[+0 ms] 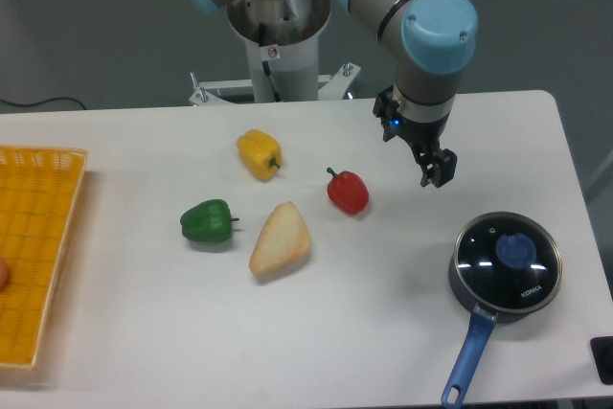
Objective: Open the lid
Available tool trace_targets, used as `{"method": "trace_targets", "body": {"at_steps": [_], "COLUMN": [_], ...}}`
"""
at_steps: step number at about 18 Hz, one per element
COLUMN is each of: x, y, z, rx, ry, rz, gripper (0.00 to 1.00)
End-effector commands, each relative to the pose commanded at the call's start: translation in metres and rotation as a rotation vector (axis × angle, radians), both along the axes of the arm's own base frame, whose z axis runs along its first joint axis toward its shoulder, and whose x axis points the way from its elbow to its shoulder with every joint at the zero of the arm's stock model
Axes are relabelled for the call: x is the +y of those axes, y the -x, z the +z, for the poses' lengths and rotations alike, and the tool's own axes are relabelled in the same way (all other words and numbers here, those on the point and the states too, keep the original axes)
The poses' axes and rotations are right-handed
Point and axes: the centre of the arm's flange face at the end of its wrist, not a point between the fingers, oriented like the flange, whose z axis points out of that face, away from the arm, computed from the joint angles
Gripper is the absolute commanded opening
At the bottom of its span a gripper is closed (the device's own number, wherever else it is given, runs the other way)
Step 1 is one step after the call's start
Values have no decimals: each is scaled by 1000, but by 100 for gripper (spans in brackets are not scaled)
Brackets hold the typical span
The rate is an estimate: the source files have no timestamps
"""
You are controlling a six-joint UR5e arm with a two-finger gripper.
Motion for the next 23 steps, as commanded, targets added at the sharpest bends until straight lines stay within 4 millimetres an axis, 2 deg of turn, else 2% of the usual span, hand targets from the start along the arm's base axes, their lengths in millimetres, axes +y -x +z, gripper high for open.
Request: {"method": "trace_targets", "body": {"at_steps": [14,23], "x": [13,11], "y": [-10,-4], "z": [-4,-1], "rx": [-5,22], "ry": [-6,-30], "rz": [-26,-15], "gripper": [100,100]}}
